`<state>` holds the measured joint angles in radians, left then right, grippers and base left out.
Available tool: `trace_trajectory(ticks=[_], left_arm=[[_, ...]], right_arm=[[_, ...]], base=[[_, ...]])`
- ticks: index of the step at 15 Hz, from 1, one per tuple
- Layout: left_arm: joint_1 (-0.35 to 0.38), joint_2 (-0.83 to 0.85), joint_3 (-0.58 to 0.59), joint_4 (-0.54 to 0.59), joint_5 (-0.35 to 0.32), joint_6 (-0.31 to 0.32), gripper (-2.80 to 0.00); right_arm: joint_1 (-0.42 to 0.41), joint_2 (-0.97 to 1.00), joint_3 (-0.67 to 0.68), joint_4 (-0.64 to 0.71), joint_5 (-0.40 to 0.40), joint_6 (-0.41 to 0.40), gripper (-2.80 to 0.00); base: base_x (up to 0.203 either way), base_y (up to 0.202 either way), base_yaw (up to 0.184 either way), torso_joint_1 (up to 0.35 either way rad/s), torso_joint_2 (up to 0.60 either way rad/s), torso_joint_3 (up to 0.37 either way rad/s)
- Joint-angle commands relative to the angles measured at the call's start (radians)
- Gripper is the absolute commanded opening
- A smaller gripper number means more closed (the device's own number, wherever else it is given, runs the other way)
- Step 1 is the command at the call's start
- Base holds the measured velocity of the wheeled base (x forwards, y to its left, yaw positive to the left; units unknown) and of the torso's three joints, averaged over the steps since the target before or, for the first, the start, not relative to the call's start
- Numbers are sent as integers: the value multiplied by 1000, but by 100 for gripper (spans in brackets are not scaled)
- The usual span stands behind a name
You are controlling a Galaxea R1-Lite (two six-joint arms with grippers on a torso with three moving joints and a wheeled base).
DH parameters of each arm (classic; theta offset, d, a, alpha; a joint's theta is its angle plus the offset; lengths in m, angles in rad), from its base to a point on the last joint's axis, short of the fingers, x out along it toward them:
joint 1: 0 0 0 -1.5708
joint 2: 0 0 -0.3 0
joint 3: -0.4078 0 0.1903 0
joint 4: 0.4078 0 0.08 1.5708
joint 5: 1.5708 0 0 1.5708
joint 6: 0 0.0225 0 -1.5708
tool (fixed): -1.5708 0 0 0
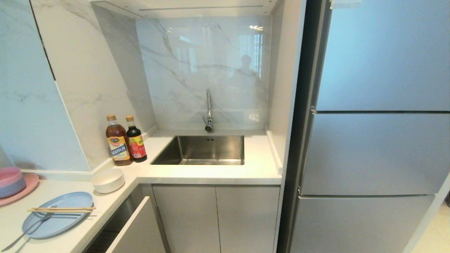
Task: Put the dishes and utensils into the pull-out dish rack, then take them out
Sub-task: Open the cupboard
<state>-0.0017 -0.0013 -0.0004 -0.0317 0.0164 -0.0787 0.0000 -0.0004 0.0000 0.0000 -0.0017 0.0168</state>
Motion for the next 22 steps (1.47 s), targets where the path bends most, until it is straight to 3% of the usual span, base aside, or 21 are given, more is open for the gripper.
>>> trace_trajectory(ticks=[1, 17, 22], left_arm=[[0, 1, 11, -1, 0, -1, -280], [0, 1, 11, -1, 0, -1, -280], [0, 1, 11, -1, 0, -1, -280]], right_arm=[[0, 0, 2, 0, 0, 0, -280], [0, 0, 2, 0, -1, -8, -280], [0, 0, 2, 0, -1, -8, -280]], base=[[0, 0, 0, 0, 0, 0], [0, 0, 0, 0, 0, 0], [1, -8, 150, 3, 1, 3]])
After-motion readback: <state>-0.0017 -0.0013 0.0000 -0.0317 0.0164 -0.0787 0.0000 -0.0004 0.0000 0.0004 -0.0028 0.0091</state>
